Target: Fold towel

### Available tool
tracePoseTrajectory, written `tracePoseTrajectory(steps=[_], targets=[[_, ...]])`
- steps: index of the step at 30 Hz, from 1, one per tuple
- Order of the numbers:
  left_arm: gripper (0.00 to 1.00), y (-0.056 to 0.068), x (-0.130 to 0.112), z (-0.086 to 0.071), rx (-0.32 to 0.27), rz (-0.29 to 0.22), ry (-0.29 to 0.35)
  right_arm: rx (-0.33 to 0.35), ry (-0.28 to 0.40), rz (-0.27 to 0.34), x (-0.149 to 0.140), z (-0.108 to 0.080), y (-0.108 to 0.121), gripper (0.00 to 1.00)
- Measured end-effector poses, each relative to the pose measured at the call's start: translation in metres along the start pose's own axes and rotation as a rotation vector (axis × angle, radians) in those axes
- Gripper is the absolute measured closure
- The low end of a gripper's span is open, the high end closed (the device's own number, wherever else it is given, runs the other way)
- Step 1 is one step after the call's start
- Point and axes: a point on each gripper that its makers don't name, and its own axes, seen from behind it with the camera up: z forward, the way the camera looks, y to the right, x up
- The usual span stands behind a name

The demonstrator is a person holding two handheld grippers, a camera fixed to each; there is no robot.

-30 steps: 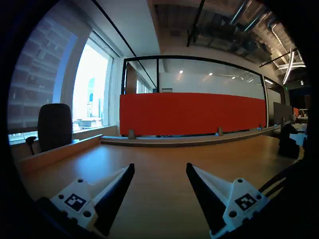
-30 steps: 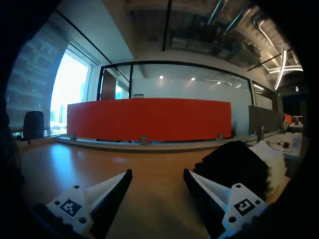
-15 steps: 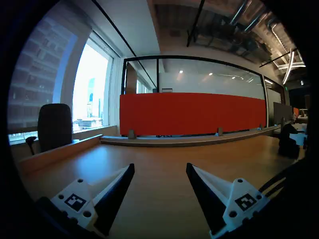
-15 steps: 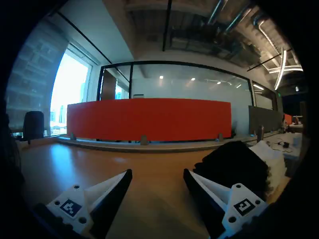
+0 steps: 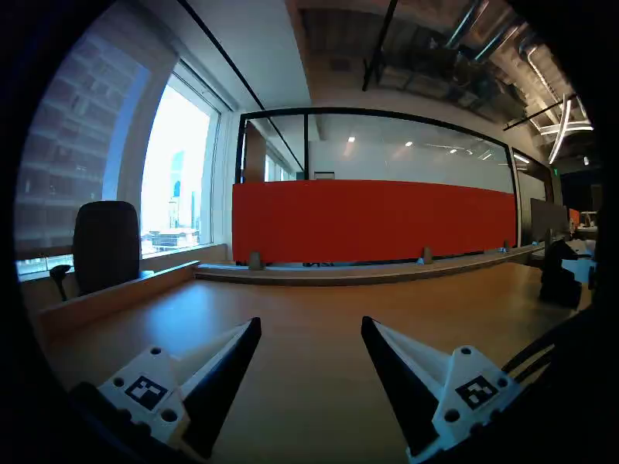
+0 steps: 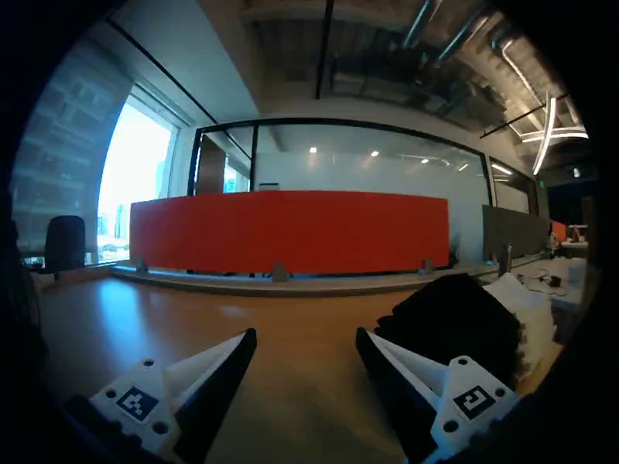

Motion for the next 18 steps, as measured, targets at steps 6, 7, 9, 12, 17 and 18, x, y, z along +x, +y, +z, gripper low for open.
tracePoseTrajectory(steps=[6,7,9,12,17,18], targets=[[0.04,-0.0004,0.0004,0.0002,0.0,0.0,0.0,0.0,0.0,0.0,-0.0001,0.0001,0.0003,0.01],[0.04,-0.0005,0.0004,0.0002,0.0,0.0,0.0,0.0,0.0,0.0,-0.0001,0.0001,0.0002,0.01],[0.04,-0.0008,0.0004,0.0002,0.0,-0.001,0.0,0.0,0.0,0.0,-0.0001,0.0002,0.0001,0.01],[0.04,-0.0012,0.0,0.0003,0.0,-0.002,-0.001,0.0,0.0,0.0,-0.0002,0.0002,0.0004,0.01],[0.04,-0.0016,-0.001,0.001,0.0,-0.004,-0.001,0.0,0.0,0.0,-0.0004,0.0003,0.0002,0.01],[0.04,-0.0015,-0.0011,0.001,0.0,-0.004,-0.001,0.0,0.0,0.0,-0.0004,0.0003,0.0002,0.01]])
